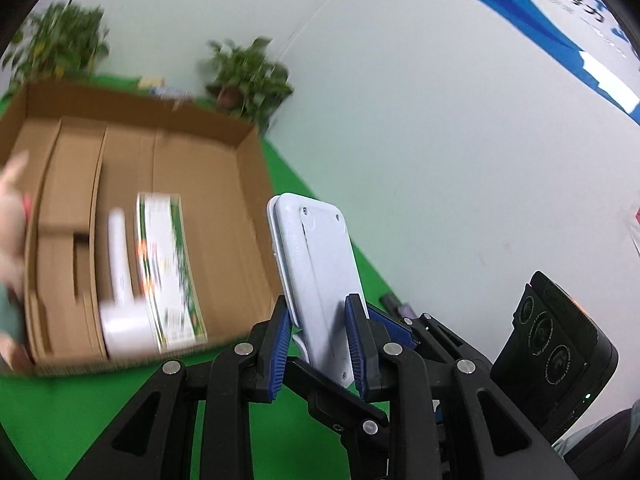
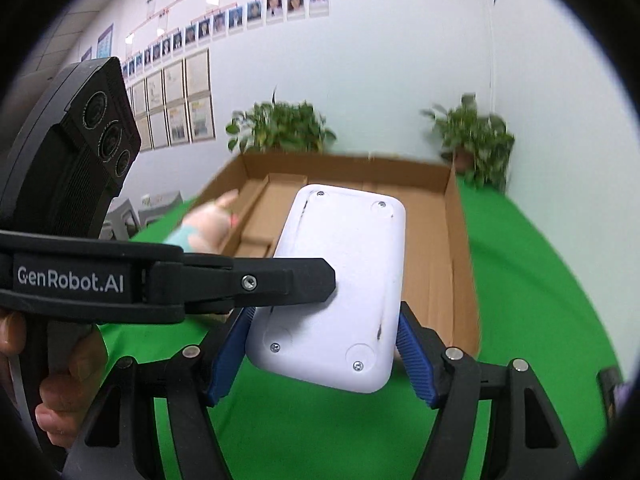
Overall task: Organize objects
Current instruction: 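Lift the white case and carry it into the box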
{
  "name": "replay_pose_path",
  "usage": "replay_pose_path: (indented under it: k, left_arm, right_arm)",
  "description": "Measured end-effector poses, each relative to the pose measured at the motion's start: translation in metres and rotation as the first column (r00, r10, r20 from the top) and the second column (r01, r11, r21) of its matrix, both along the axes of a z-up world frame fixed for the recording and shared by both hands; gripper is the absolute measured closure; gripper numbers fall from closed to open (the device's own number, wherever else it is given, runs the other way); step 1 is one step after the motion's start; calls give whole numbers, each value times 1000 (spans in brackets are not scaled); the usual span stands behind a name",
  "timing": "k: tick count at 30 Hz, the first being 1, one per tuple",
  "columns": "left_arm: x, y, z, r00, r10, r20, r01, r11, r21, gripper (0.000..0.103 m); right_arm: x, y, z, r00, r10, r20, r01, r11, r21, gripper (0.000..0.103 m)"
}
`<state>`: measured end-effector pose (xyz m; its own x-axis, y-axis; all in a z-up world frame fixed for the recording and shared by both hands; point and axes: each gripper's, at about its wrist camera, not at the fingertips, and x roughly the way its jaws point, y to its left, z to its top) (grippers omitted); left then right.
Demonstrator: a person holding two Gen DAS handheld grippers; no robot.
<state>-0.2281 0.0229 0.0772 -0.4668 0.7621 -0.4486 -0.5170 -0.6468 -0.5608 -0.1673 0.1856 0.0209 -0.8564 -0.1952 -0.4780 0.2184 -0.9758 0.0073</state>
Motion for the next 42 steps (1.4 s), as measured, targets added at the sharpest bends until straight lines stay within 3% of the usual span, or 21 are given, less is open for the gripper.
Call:
replay_pose_path:
  k: [9, 14, 19, 26, 31, 37, 42]
  left_arm:
    - [-44, 33, 102, 990, -11, -141, 5, 999, -40, 79]
    - [-81, 42, 134, 994, -3, -107, -3, 998, -56, 79]
    - [-120, 49, 135, 999, 7, -49, -11, 997, -78, 79]
    - [-170, 62, 79, 998, 4, 66, 2, 995, -100, 79]
    - [-197, 72, 13, 986, -1, 167, 21, 993, -117, 79]
    - [-206, 83, -76, 958, 2, 286, 41, 989, -144, 79]
    - [-201, 89, -121, 935, 11, 355, 47, 987, -152, 79]
  right_arm:
    - [-33, 22, 69, 994, -10, -107, 6, 999, -32, 34]
    - [-69, 34, 89, 997, 0, -72, -5, 998, -61, 34]
    - [-104, 42, 87, 1000, 18, -1, -18, 996, -84, 34]
    - [-142, 54, 54, 991, 30, 134, -13, 992, -126, 34]
    - [-160, 67, 8, 969, 40, 243, -2, 988, -153, 34]
    - [-157, 73, -55, 928, 51, 369, 21, 982, -188, 34]
    - [-153, 81, -92, 892, 70, 447, 24, 979, -202, 34]
